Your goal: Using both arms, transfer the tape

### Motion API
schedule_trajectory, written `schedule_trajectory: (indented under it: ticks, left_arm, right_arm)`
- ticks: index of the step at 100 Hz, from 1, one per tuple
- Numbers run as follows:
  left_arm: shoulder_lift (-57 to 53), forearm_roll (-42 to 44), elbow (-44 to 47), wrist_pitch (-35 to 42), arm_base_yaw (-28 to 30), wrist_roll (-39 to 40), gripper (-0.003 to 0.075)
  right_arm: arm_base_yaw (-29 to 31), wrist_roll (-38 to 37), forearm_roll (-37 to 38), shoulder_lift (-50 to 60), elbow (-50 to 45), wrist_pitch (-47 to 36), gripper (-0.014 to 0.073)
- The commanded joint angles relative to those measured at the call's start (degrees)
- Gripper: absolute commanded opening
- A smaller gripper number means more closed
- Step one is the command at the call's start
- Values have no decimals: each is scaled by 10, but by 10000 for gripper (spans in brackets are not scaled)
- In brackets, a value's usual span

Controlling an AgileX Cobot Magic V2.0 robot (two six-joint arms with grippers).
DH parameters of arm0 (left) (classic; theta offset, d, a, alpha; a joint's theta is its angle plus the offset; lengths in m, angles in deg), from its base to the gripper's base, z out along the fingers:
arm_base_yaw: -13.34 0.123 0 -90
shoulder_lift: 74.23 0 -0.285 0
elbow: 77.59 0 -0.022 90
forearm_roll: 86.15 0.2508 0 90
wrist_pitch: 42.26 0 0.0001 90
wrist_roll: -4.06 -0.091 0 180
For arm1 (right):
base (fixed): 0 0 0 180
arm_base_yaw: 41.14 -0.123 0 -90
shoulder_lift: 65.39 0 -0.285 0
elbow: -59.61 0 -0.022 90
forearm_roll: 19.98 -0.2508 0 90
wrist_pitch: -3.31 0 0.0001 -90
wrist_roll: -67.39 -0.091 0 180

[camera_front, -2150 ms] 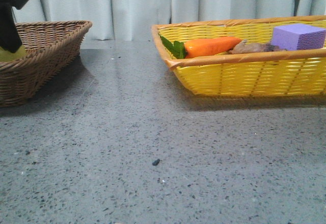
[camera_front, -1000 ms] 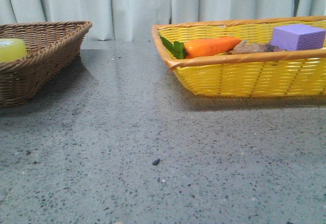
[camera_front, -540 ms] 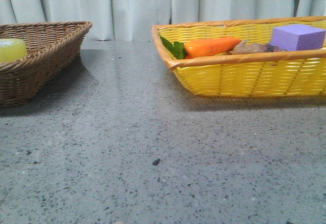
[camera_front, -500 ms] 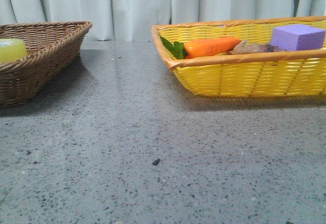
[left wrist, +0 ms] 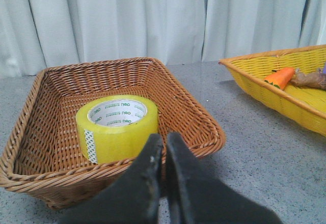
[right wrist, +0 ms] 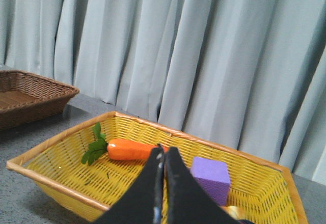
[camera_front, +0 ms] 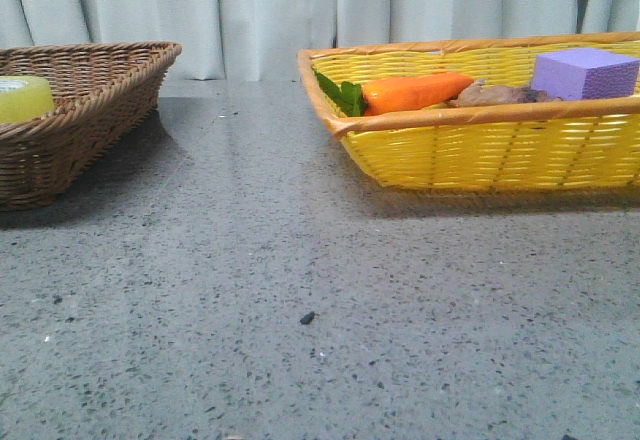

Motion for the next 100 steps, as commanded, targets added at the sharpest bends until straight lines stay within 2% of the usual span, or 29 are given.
schedule_trajectory:
  ticks: [1,67,74,80,89,100]
  left_arm:
    - [-7,-9,-10,44,1,0,-21]
    - [-10,-5,12,55,1,0,-21]
    - [-11,30,38,95,1,1,-20]
    - [-11,74,73,159,3,2,-21]
    - [-11,78,129,246,18,42,-21]
    - [-13,80,176,276,45,89,-21]
  right_arm:
    - [-1,-2,29,8,11,-15,-66]
    - [-1,-2,29,8,11,-15,-66]
    - [-1,-2,29,8,11,-15,-66]
    - [-1,-2,29,8,11,-15,-66]
    - [-1,-2,29,8,11,-15,-66]
    - [-1,-2,29,8,11,-15,-66]
